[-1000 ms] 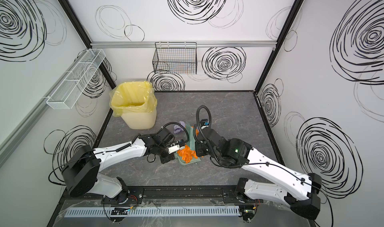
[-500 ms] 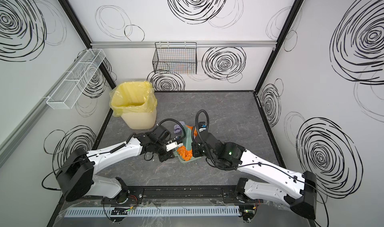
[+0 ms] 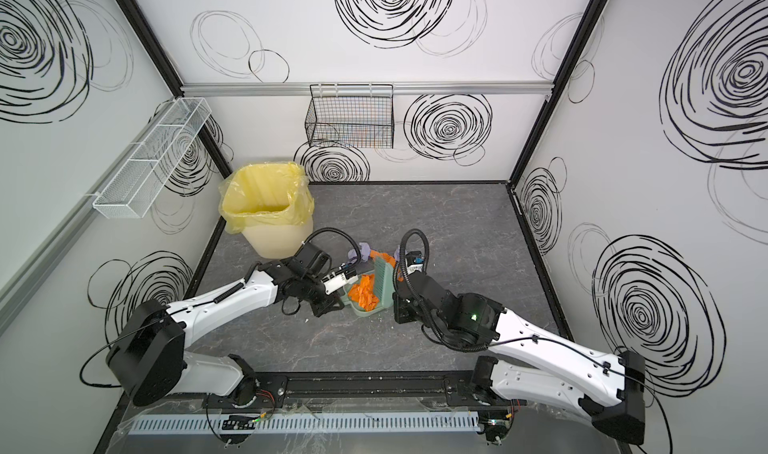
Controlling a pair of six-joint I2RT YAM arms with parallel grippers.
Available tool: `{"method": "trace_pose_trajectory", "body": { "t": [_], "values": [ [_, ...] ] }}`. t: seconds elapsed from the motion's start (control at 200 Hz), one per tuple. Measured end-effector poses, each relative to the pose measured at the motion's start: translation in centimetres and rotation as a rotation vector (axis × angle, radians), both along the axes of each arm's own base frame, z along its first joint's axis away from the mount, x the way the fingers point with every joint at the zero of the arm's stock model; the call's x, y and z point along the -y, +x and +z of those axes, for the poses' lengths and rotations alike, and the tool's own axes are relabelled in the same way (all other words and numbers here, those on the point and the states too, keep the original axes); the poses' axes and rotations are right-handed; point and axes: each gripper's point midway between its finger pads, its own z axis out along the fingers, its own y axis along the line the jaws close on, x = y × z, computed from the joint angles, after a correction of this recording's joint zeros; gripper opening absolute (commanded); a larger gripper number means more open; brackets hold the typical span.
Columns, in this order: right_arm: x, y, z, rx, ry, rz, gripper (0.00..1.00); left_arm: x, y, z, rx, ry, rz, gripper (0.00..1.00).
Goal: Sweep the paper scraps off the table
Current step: 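Sweep the orange scraps with the right gripper's brush into the dustpan, then lift the filled dustpan with the left gripper while the right gripper draws back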
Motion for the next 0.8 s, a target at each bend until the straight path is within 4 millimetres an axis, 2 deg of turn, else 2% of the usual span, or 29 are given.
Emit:
{"method": "trace_pose_trajectory", "body": {
  "t": [0.105, 0.52, 0.63, 0.8],
  "values": [
    [1.1, -0.5, -0.4, -0.011, -0.006, -0.019, 0.00, -0.1, 0.1, 0.0, -0.002, -0.004, 0.007, 0.00],
    [3.2, -1.1, -1.1, -0.033, -0.068, -0.066, 0.00, -0.7, 0.8, 0.4, 0.007, -0.015, 0.030, 0.00],
    [3.4, -0.6, 0.6, 0.005, -0.067, -0.074, 0.00, -1.1, 1.1, 0.7, 0.043, -0.010, 0.031, 0.00],
    [3.3, 1.2, 5.0, 0.102, -0.064, -0.101, 0.00, -3.2, 1.7, 0.4, 0.090, 0.010, 0.070, 0.00]
  ]
}}
